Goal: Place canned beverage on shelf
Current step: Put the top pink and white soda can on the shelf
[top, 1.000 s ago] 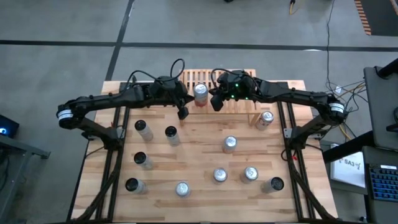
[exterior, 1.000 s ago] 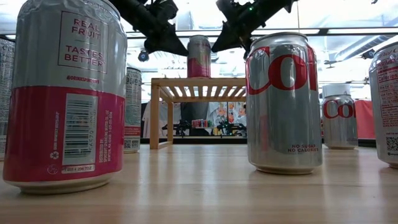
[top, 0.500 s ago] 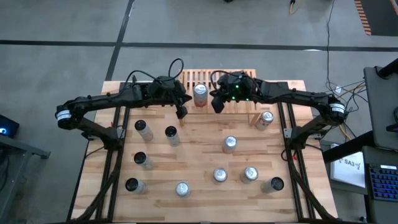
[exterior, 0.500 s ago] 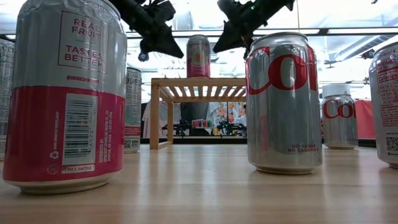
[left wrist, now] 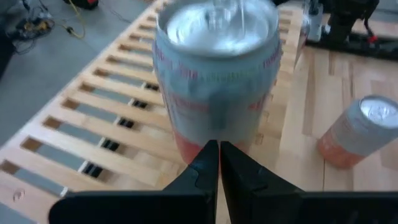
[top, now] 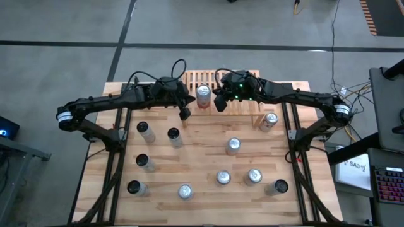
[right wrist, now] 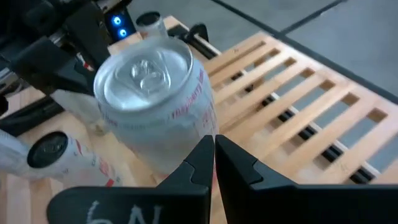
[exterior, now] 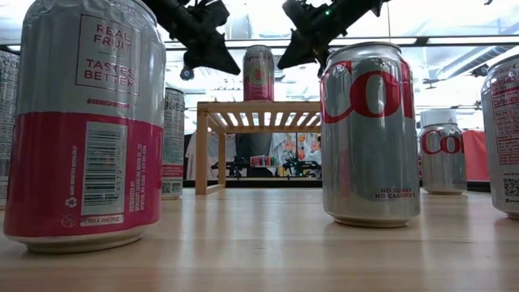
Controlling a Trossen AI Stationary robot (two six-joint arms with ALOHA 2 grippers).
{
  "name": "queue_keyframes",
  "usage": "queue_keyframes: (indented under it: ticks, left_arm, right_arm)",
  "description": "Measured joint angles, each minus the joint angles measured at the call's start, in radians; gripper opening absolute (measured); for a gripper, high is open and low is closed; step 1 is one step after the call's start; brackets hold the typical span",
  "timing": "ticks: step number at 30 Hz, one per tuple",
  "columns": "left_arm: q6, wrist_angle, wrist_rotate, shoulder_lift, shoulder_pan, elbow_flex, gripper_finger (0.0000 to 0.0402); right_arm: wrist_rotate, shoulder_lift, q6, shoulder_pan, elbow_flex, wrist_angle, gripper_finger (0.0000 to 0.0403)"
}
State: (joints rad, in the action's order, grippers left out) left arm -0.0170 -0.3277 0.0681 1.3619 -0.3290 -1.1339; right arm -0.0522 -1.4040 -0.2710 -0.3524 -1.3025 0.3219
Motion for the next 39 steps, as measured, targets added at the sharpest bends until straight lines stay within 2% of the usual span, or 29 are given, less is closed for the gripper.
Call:
queue_keyframes:
  ticks: [3, 9, 23, 33, 39]
  left_arm:
    - [0.000, -0.025, -0.024, -0.012, 0.001, 0.000, 0.0000]
    - [-0.029, 0.003, -0.218, -0.006, 0.003, 0.000, 0.0000]
    - [0.009, 0.118, -0.207, 0.090, 0.002, 0.000, 0.0000]
    - [0.016, 0.148, -0.111, 0.098, 0.002, 0.000, 0.0000]
    - [0.015, 0.173, -0.100, 0.101, 0.000, 0.000, 0.0000]
  right_arm:
    - [0.000, 0.025, -0.005, -0.006, 0.000, 0.023, 0.0009]
    - [-0.003, 0.074, -0.007, -0.009, -0.006, 0.029, 0.0009]
    - [-0.012, 0.105, -0.008, -0.010, -0.017, 0.048, 0.0009]
    - [-0.028, 0.104, -0.006, -0.010, -0.017, 0.048, 0.0009]
    - [-0.030, 0.104, 0.007, -0.012, -0.017, 0.049, 0.0009]
